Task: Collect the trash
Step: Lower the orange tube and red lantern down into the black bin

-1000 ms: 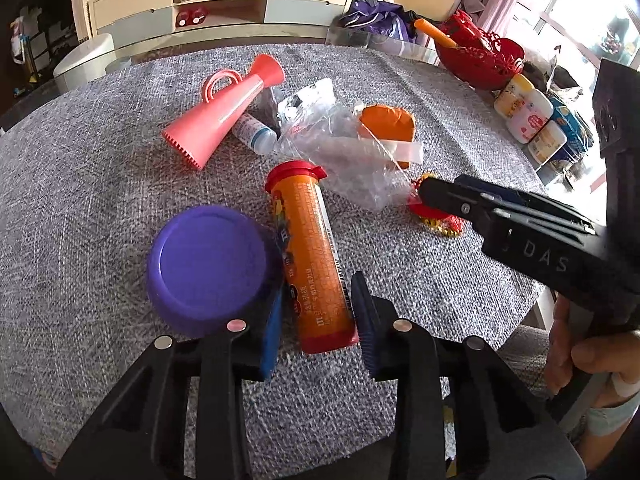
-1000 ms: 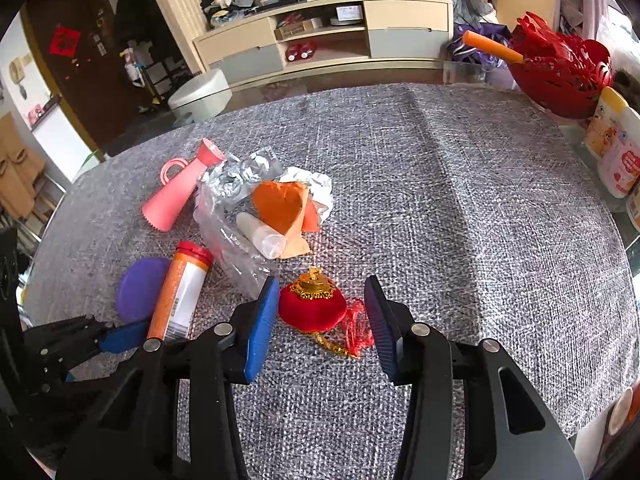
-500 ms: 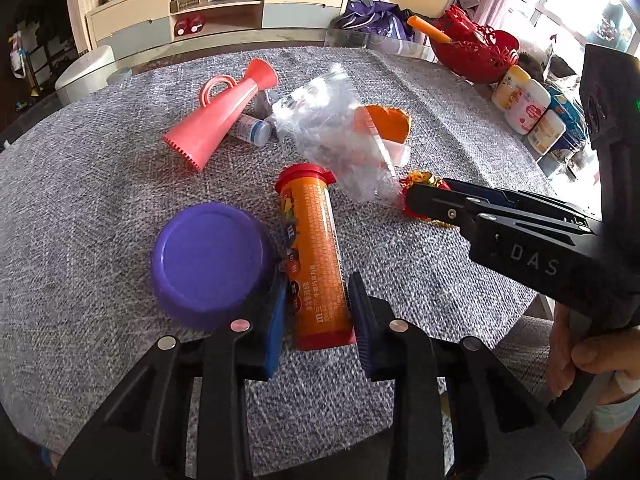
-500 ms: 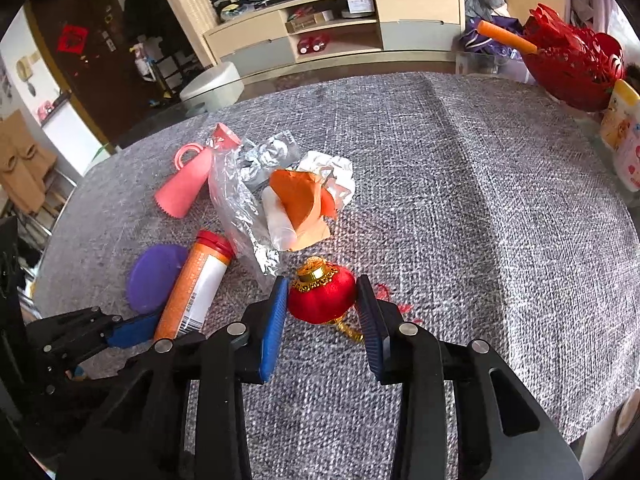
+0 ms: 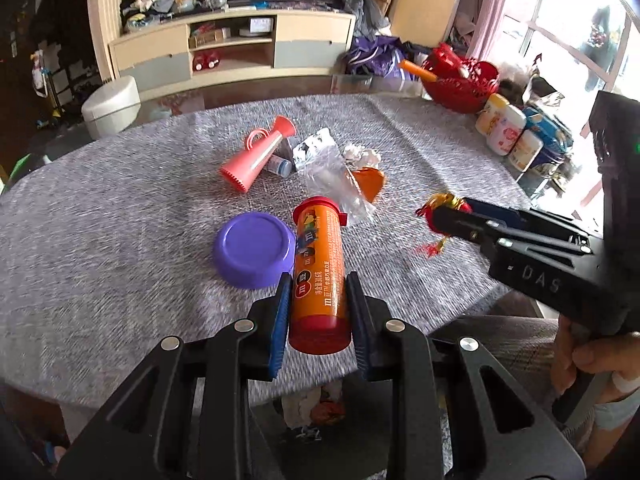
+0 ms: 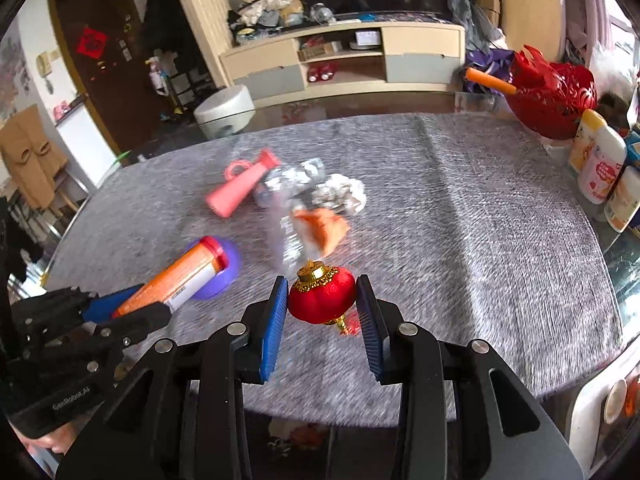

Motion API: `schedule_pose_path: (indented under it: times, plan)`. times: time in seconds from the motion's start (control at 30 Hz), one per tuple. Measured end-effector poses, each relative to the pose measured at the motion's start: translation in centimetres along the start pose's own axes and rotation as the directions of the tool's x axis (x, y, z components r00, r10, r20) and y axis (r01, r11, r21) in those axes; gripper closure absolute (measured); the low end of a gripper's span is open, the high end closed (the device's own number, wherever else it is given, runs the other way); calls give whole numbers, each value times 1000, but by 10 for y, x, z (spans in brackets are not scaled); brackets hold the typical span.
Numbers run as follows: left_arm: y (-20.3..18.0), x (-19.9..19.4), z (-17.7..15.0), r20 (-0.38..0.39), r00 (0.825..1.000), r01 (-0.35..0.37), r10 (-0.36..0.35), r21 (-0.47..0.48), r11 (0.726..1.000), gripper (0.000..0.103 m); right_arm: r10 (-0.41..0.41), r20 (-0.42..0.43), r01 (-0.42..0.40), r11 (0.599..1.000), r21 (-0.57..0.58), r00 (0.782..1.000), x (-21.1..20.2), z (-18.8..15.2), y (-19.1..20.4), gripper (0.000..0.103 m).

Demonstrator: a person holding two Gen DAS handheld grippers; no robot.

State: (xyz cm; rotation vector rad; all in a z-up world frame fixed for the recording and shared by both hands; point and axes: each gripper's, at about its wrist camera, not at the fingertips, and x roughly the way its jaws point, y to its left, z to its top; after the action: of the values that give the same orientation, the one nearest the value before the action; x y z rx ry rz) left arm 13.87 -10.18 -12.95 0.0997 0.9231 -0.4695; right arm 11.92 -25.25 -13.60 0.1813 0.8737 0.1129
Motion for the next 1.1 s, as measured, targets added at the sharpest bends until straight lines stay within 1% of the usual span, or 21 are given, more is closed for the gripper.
schedule_pose_path:
  times: [0.13,0.33,0.53,0.63,0.73,0.93,1.1]
  plan:
    - [0,-24,-18,21,1000,-3,3,-4,1000,77,18,3,-18,999,-35,1000,-18,-14,19,67]
    - [8,-54,-55,35,999,-11,12,-35,999,77,27,-8,-28,997,-65,1000,-37,-41,39,67]
    - [7,-68,-92,18,1000,-13,14,-40,999,77,23,-34,-25,997,-76,999,-44,-71,53,67]
    - [4,-69,-108,4,1000,-3,3,-44,999,77,27,-56,-31,997,-73,998,-44,-87,56,67]
    - [0,-63,-126,-26,1000,7,-8,-49,999,77,29,-85,-34,997,-65,996,-39,-102,57,67]
    - [-7,-39,-159,-109,994,27,-34,-64,998,77,32,-148,-37,999,-30,989,-23,-131,54,67]
    - [-8,-22,-175,-157,987,26,-37,-73,997,77,27,-198,-29,1000,-8,980,-6,-149,50,67]
